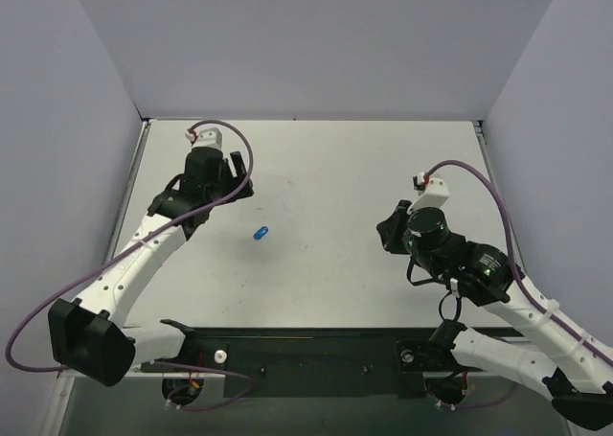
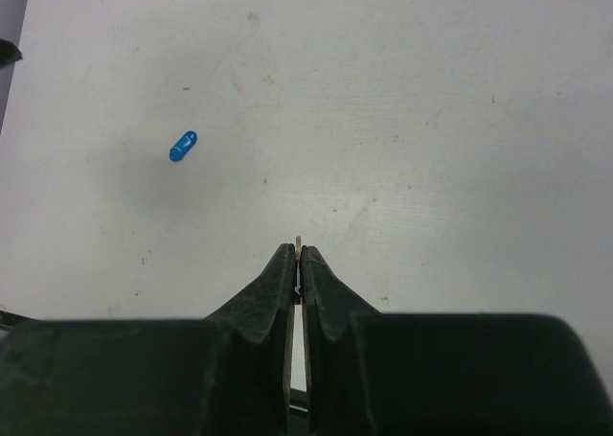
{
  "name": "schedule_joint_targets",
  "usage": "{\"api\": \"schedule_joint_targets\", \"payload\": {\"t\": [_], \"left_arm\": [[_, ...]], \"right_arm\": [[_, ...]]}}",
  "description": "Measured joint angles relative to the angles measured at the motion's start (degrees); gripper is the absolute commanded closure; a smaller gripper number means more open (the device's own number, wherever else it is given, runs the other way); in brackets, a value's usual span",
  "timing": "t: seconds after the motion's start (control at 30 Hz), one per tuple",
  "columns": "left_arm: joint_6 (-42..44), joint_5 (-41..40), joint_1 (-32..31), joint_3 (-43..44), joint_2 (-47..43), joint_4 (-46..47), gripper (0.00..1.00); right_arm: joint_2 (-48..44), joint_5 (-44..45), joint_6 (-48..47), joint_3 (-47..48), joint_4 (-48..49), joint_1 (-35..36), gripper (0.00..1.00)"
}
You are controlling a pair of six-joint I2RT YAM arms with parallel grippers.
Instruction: Remove the keys from the keyring
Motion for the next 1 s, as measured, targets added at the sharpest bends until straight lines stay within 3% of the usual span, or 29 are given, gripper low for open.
{"api": "schedule_joint_targets", "payload": {"t": [0.17, 0.47, 0.63, 1.0], "left_arm": [[0.87, 0.70, 0.70, 2.91, -4.98, -4.15, 0.17], [2.58, 0.52, 0.72, 1.44, -26.95, -16.76, 0.17], [3.67, -2.38, 0.63, 1.55, -33.75, -22.47, 0.17], [4.02, -7.72, 0.57, -13.14, -51.10, -22.21, 0.17]], "right_arm": [[5.07, -1.86, -0.09, 0.68, 0.28, 0.00, 1.00], [17.51, -4.28, -2.21, 8.79, -0.42, -0.07, 1.00], [23.74, -4.98, -2.56, 14.78, -1.49, -0.07, 1.00], [38.49, -6.38, -3.30, 26.67, -6.82, -0.07, 1.00]]}}
